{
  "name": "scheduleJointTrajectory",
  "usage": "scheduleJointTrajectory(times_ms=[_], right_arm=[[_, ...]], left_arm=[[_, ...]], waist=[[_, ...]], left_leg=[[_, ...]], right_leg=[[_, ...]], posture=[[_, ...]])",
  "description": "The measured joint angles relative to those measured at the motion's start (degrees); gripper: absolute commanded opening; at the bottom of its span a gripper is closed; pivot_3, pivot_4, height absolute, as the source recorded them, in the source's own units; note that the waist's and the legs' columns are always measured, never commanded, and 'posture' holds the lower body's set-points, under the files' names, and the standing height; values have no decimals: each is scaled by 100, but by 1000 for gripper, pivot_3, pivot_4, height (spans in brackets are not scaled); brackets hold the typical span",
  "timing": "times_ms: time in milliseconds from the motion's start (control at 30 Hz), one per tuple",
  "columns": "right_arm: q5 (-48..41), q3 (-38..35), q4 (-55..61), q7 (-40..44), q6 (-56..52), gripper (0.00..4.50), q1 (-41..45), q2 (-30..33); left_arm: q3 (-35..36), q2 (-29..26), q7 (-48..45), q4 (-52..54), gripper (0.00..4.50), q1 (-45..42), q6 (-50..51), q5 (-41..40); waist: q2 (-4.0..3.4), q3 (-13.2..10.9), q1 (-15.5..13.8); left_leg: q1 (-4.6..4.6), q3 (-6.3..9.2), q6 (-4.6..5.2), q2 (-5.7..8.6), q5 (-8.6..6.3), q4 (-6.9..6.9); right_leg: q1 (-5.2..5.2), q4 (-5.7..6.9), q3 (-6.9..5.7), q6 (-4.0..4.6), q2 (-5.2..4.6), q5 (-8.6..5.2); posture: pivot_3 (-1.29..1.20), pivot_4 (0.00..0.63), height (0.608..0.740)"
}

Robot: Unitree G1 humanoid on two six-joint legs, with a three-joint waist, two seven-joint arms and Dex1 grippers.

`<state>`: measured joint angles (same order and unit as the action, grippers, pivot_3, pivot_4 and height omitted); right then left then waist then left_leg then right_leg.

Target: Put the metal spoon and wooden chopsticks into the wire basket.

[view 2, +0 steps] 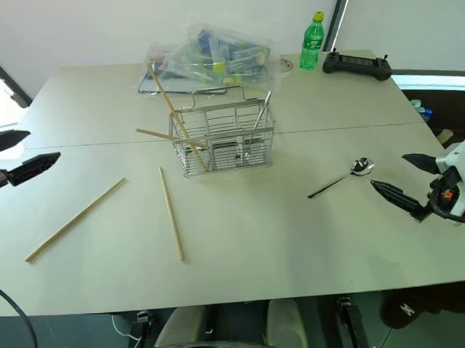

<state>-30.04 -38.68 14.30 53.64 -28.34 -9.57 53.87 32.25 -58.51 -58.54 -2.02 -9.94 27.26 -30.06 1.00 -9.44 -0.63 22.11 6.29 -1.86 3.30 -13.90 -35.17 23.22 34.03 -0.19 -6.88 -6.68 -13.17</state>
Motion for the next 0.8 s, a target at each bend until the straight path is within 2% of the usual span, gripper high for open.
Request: scheduleJointTrajectory(times_ms=[133,233,333,433,533,633,800], right_arm=[[69,1,-109,97,12,4500,84,172],[242,303,-401,420,157,4500,387,659],[461,1043,-955,1059,627,4500,1250,1389],[564,1907,-1482,1814,1032,4500,2419,1707],[999,3162,-2218,2641,1412,4500,3740,1641],[1530,4031,-2996,3259,1872,4500,4611,1339],[2496,5055,-4577,3813,2867,4500,5561,753]], left_arm=[[-142,4,-9,186,4444,-33,148,-77],[-389,24,-145,739,4444,8,477,-378],[-974,27,-474,1898,4444,54,773,-856],[-1543,113,-578,2527,4444,-195,953,-1159],[-1977,431,-397,2616,4444,-839,1196,-1402],[-2333,753,-241,2706,4444,-1235,1321,-1502],[-2742,1112,-13,2784,4444,-1492,1398,-1523]], waist=[[0,0,-2],[-2,-1,6],[-9,-5,39],[-6,-7,119],[-10,-12,152],[-8,-13,169],[0,-19,161]], left_leg=[[0,-5,0,0,0,-2],[-1,-13,0,0,0,-12],[-9,-32,0,-1,0,-15],[-17,-35,0,-8,0,-6],[-29,-33,1,-11,1,-5],[-35,-39,0,-7,1,-3],[-35,-41,-1,2,1,-4]], right_leg=[[-1,0,1,0,-1,0],[-6,1,1,0,-2,0],[-9,-1,2,0,-12,0],[-11,3,0,1,-4,0],[-17,10,-3,1,5,2],[-23,9,0,-5,4,6],[-22,9,2,-21,3,15]], posture=[[0,150,731],[0,150,731],[0,150,731],[0,150,731],[0,150,731],[0,150,731],[0,150,731]])
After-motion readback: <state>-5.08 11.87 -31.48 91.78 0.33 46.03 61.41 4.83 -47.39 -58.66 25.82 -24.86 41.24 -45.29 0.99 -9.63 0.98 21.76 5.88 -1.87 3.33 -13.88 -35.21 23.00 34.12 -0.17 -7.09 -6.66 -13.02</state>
